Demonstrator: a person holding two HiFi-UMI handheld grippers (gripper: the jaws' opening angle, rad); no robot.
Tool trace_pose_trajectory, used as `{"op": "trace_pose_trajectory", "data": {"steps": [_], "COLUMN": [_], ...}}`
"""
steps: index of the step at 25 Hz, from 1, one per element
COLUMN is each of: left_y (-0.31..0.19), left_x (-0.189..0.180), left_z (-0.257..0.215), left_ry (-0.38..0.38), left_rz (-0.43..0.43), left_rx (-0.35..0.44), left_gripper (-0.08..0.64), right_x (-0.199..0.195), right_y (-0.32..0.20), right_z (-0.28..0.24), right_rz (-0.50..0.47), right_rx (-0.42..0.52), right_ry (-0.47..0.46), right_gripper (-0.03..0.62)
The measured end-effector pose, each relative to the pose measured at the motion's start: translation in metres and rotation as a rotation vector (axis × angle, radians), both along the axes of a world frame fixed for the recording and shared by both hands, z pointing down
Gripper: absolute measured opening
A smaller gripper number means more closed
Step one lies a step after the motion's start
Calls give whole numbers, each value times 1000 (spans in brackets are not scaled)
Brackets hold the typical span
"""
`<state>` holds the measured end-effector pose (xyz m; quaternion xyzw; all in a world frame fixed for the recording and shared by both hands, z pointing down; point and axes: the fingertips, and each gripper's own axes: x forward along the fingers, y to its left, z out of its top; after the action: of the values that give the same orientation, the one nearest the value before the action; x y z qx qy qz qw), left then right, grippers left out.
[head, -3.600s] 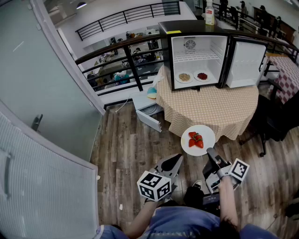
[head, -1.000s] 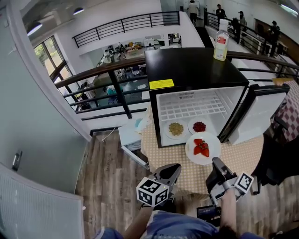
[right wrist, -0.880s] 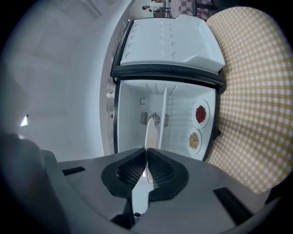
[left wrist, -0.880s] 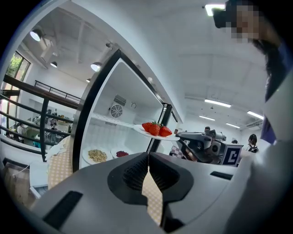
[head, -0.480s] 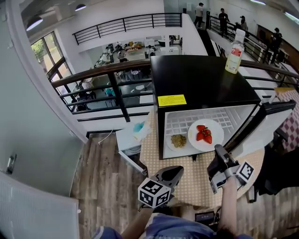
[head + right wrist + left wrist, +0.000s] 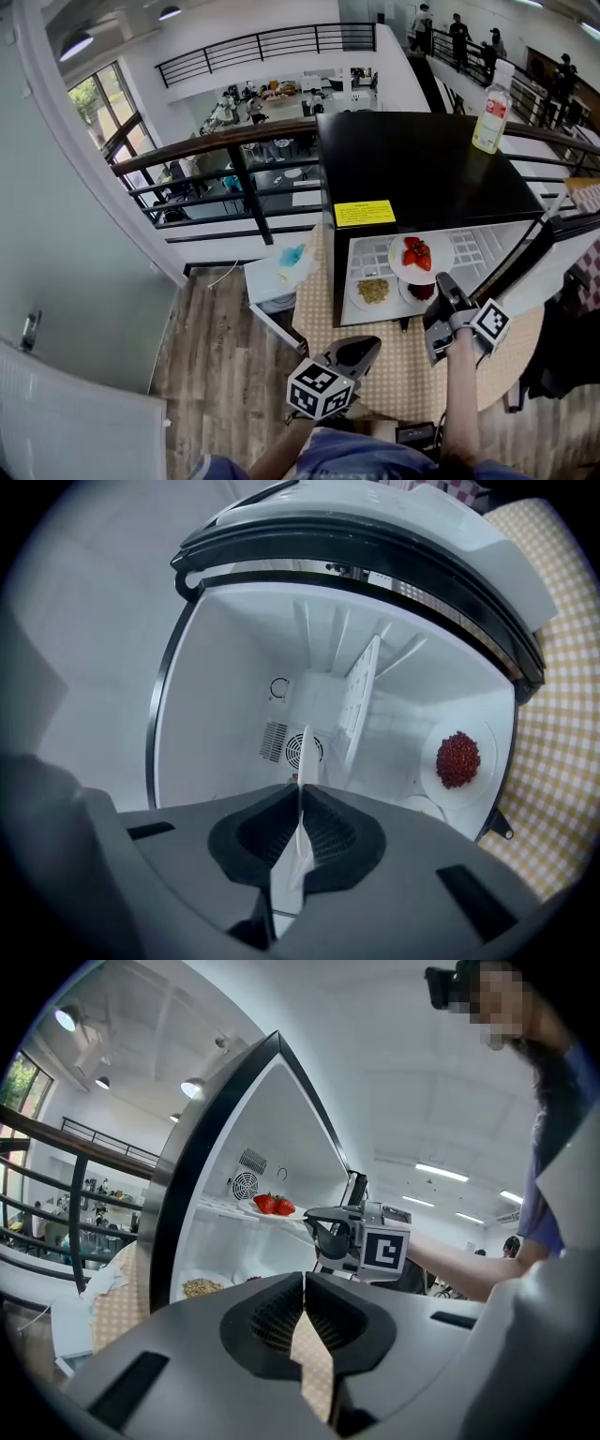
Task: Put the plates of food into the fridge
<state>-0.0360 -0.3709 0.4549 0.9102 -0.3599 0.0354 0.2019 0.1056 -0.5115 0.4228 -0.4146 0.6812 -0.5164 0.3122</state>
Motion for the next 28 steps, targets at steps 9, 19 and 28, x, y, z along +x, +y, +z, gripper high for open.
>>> {"op": "trace_pose_trajectory", "data": {"steps": [9, 19, 28], "left_y": [-6, -3, 4], "left_x": [-24, -34, -28], "left_z": [5, 3, -1], "left_ry": [10, 13, 8], "left_rz": [-61, -81, -71], "left_rx": [-22, -19, -8], "left_gripper": [18, 18, 18], "right_x": [-4, -22, -18], "right_y": [-31, -30, -5], "right_z": [1, 1, -10], "right_rz": [72, 40, 22], "right_rx": [1, 60, 137], "right_ry": [246, 808, 909], "right_gripper": [33, 135, 236]}}
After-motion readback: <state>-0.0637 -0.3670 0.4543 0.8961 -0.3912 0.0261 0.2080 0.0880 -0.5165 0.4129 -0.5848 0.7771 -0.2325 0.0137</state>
